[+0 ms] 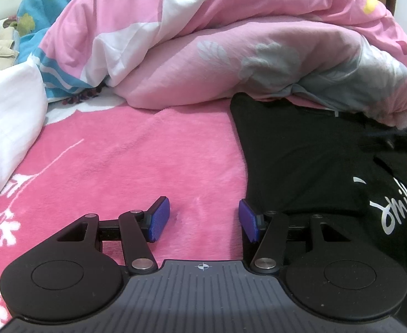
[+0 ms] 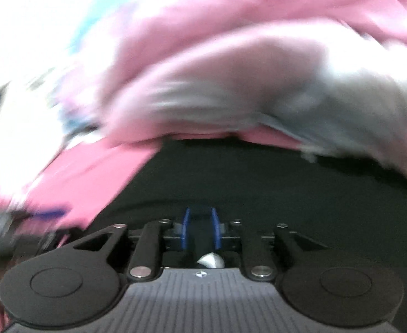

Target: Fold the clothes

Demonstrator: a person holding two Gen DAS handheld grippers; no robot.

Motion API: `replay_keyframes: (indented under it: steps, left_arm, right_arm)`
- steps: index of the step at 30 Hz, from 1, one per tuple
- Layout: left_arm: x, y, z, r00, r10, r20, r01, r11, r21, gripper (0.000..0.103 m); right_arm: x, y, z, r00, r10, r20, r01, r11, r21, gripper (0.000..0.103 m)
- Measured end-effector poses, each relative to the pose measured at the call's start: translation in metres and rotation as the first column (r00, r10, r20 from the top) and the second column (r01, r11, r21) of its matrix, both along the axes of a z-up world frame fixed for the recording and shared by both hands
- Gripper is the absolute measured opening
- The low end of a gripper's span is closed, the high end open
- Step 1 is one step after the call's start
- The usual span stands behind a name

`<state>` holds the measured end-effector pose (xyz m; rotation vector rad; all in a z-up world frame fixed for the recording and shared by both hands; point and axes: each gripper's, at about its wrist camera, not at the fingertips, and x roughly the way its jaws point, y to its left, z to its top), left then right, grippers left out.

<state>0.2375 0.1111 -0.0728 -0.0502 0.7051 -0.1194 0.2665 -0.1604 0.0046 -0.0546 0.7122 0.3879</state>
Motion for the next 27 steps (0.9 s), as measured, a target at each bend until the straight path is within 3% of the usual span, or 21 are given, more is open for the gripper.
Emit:
replay_keyframes:
  steps: [4, 8, 10, 11, 14, 23, 27]
  left_arm:
    - [0.001, 0.002, 0.002, 1.000, 0.004, -0.002, -0.004, 1.000, 0.000, 0.055]
    - [0.001, 0.004, 0.002, 1.000, 0.004, -0.002, -0.004, 1.000, -0.003, 0.055]
    - [0.001, 0.005, 0.002, 1.000, 0.003, -0.003, -0.003, 1.000, -0.006, 0.055]
    - [0.001, 0.005, 0.002, 1.000, 0.002, -0.003, -0.002, 1.000, -0.007, 0.055]
    - [0.001, 0.005, 0.002, 1.000, 0.002, -0.004, -0.002, 1.000, -0.007, 0.055]
    - [0.002, 0.005, 0.001, 1.000, 0.003, -0.004, -0.003, 1.000, -0.010, 0.055]
    - [0.001, 0.008, 0.002, 1.000, 0.009, -0.006, -0.009, 1.000, -0.026, 0.055]
  right_arm:
    - [-0.030, 0.042, -0.010, 0.971, 0.235, 0.037, -0.221, 0.951, -0.216, 0.023]
    - [-0.038, 0.063, -0.036, 0.952, 0.306, 0.015, -0.276, 0.878, -0.391, 0.021]
    - [-0.035, 0.061, -0.040, 0.960, 0.280, 0.027, -0.246, 0.882, -0.402, 0.017]
    - [-0.034, 0.059, -0.040, 0.965, 0.262, 0.030, -0.229, 0.889, -0.397, 0.010]
    - [-0.033, 0.056, -0.041, 0.973, 0.227, 0.035, -0.193, 0.892, -0.408, 0.006]
    - [-0.056, 0.061, -0.030, 0.968, 0.241, 0.065, -0.191, 0.884, -0.427, 0.004]
    - [-0.060, 0.069, -0.046, 0.963, 0.270, 0.023, -0.228, 0.852, -0.471, 0.005]
